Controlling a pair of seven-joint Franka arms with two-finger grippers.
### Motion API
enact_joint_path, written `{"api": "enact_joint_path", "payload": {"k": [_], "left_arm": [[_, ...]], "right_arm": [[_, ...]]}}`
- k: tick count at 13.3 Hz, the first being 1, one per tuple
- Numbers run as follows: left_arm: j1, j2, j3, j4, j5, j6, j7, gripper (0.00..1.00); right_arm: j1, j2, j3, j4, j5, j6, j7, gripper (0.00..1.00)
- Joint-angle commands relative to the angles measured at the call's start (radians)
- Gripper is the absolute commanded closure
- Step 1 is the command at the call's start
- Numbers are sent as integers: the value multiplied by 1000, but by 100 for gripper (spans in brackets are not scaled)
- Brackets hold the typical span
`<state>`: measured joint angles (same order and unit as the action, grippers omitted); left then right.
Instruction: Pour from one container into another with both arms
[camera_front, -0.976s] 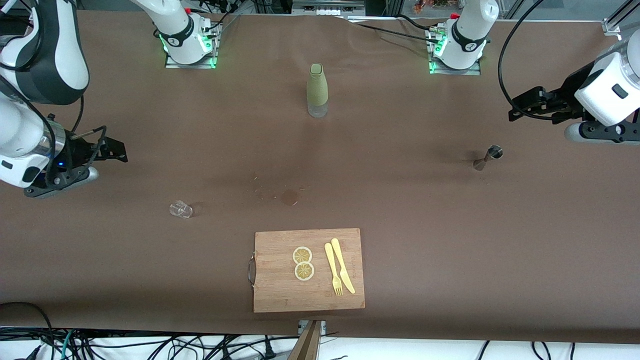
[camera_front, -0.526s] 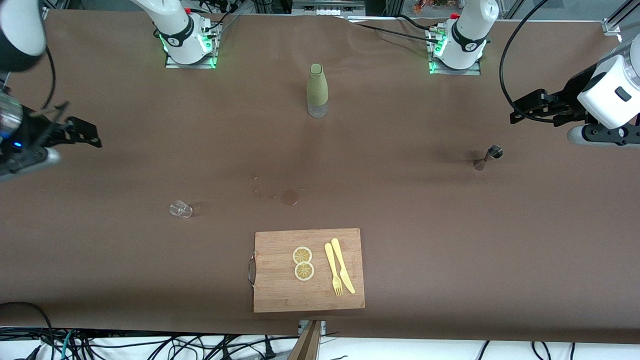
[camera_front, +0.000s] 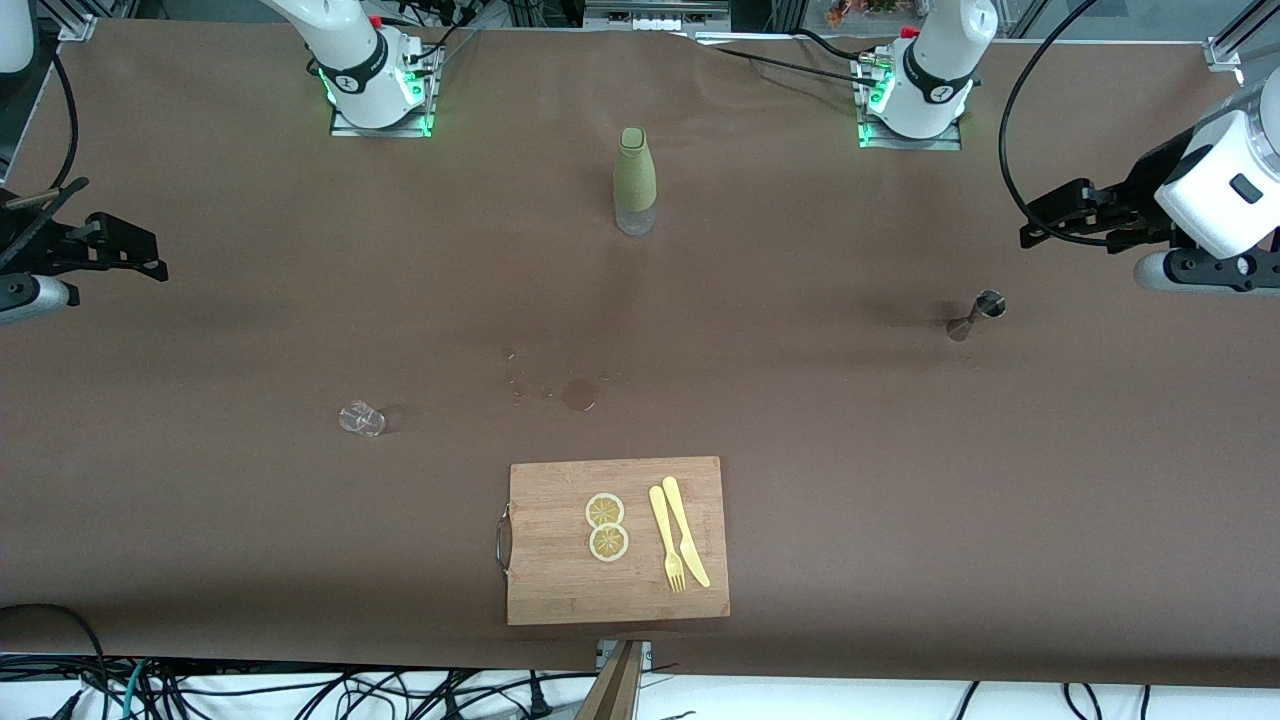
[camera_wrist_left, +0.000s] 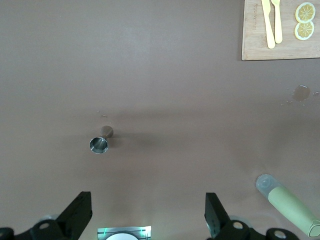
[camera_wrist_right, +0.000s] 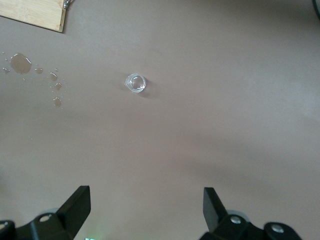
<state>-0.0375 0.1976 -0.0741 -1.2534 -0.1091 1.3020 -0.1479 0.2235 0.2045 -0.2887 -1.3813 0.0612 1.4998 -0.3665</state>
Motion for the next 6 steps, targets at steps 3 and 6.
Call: {"api": "enact_joint_path", "payload": {"k": [3,6], "left_arm": [[-5,20,-3,37,23,-10,21,0],[-12,22,-4,37,23,-10,21,0]], "right_arm": [[0,4,3,21,-1,-19,14,0],[0,4,2,21,-1,-18,12,0]]}}
